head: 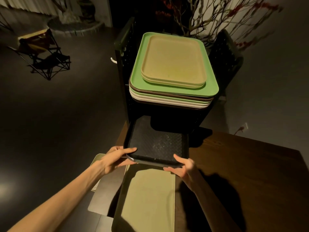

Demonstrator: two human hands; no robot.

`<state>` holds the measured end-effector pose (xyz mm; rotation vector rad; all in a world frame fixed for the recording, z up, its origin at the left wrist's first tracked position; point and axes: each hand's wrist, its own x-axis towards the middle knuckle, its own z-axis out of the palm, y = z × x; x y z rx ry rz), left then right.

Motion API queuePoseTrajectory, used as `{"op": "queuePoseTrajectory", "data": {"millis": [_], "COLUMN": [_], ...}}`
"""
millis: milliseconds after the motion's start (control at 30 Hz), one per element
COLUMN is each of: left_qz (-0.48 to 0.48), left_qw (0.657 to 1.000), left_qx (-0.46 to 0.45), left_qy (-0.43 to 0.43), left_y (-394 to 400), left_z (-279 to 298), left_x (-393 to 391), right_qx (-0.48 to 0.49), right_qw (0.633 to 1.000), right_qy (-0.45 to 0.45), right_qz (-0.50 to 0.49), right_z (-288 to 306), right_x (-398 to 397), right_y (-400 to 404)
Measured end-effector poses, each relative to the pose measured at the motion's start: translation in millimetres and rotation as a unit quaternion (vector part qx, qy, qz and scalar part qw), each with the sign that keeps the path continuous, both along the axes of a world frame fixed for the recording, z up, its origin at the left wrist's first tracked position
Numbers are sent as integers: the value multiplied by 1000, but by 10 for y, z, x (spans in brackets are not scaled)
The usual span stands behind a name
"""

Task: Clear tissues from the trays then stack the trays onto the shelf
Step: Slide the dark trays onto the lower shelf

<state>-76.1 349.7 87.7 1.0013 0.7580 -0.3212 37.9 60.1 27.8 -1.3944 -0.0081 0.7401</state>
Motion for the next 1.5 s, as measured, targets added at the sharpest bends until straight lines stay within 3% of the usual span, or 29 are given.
{"op": "queuePoseTrajectory", "data": {"millis": [33,67,133,233,333,467,633,833,1167,1267,1367,1433,1500], "left_qz": [7,14,32,53,71,87,90,99,109,118,72,-1,-43], "left_qw": [1000,1000,999,997,995,993,993,992,991,990,995,997,987], "left_qx": [-12,-25,-42,-53,-70,-69,-65,-76,-79,-77,-21,78,152], "left_qy": [-2,-5,-11,-18,-19,-26,-30,-24,-12,-29,-70,-30,39], "left_y": [2,6,21,20,-27,-81,-53,-52,-48,-85,-168,-232,-312], "left_z": [20,30,26,-2,30,69,77,101,55,52,-31,-224,-508], "left_x": [18,30,64,139,209,293,371,400,421,388,222,23,-211], "right_qx": [43,-2,-97,-144,-62,12,5,31,37,35,-38,-87,-164], "right_qw": [994,996,994,989,989,983,973,986,968,980,992,986,978], "right_qy": [90,67,18,8,126,154,186,143,220,184,122,101,71], "right_qz": [-47,-66,38,41,-42,-99,-136,-81,-118,-71,-1,95,103], "right_z": [37,106,182,267,289,344,440,450,663,573,342,182,-68], "right_x": [35,47,130,165,251,331,340,311,246,249,158,40,-105], "right_y": [89,141,173,203,229,321,410,386,418,379,230,153,35]}}
